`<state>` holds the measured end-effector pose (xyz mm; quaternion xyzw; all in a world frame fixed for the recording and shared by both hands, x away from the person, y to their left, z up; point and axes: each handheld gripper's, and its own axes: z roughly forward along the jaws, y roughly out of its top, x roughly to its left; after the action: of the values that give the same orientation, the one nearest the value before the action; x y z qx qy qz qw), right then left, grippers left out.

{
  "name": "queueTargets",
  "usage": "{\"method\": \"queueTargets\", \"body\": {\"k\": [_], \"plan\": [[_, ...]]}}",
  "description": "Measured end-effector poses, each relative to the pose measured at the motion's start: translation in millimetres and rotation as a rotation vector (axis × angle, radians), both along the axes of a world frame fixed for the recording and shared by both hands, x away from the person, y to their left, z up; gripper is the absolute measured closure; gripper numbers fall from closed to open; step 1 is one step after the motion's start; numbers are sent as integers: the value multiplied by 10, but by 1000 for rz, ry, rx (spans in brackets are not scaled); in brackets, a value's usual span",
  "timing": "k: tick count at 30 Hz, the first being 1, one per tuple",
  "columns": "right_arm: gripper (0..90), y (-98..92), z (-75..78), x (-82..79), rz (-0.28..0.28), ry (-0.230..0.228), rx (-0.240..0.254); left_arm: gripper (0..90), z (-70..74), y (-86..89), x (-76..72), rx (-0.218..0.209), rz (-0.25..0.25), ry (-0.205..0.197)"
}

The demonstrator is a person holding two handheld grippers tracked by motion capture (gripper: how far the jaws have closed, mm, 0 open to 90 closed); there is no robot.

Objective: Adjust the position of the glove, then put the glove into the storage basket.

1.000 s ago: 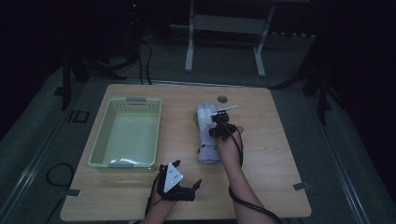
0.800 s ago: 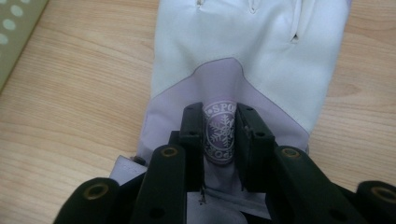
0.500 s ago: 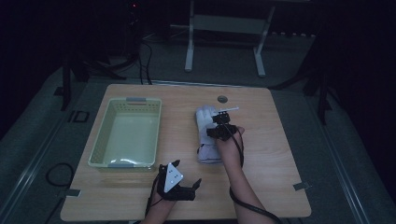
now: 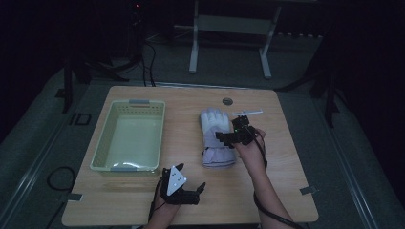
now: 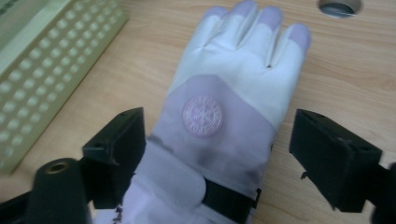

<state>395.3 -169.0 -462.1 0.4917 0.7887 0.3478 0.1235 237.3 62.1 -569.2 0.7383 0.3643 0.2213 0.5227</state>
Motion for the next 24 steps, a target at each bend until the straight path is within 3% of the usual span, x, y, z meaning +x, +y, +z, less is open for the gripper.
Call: {"method": "queueTargets", "body": {"k": [3,6,8,10,12,13,17,19,21,24], "plan": [[149,-131,-2,-65,68,-40,35,4,2,-7,19,7,11,19],[148,-201,15,-103,100,-87,36,3,4,-27,40,23,19,40],[149,-292,43,-146,124,-130,34,3,10,-38,58,21,5,52],[161,-371,58,-180,132,-170,24,3,39,-49,87,-16,-40,83],[162,-438,51,-191,153,-183,11,3,95,-72,113,-45,-75,102],[162,-463,41,-196,156,-190,0,3,134,-83,116,-46,-82,90],[162,-528,-17,-180,154,-204,-21,3,308,-148,174,3,-89,44],[153,-529,-44,-175,160,-226,4,3,371,-161,238,-8,-85,34],[153,-517,-67,-159,164,-218,11,4,446,-178,327,22,-51,52],[142,-515,-78,-133,162,-210,12,4,505,-214,439,49,-53,105]]}}
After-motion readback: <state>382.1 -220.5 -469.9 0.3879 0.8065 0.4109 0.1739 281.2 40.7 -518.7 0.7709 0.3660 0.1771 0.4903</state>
